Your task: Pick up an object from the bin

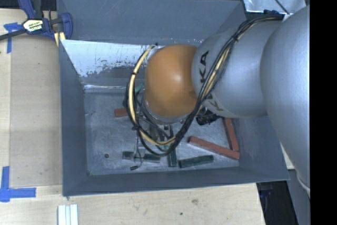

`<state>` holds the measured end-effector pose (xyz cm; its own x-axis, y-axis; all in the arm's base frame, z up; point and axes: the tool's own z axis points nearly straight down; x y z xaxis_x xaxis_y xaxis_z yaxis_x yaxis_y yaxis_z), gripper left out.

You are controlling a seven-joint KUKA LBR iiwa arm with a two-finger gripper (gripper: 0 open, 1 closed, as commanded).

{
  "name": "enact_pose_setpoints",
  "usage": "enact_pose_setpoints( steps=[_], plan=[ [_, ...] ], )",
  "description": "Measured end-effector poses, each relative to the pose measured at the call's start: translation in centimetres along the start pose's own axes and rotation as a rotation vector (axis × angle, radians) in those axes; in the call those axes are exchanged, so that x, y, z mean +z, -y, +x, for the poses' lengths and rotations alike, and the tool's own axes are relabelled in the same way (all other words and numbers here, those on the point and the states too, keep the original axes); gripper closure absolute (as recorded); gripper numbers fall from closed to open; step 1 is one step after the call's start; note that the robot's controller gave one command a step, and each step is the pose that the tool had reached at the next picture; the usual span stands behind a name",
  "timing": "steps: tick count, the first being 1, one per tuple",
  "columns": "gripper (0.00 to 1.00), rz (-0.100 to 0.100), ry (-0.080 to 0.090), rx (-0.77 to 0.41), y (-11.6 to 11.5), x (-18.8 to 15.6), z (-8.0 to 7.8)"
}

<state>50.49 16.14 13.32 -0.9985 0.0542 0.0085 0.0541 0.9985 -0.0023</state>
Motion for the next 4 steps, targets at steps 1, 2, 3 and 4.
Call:
enact_pose_setpoints(
  steps=[1, 2, 3, 4],
  plan=[
    [0.0, -0.002, 0.009, 0.103, 3.2, -2.7, 0.7],
    [0.0, -0.003, 0.011, 0.025, 1.4, 3.0, 1.4],
    [0.0, -0.002, 0.007, 0.13, 2.2, 6.5, 1.6],
    [1.0, -0.004, 0.009, 0.117, 2.6, 6.3, 1.6]
  ],
)
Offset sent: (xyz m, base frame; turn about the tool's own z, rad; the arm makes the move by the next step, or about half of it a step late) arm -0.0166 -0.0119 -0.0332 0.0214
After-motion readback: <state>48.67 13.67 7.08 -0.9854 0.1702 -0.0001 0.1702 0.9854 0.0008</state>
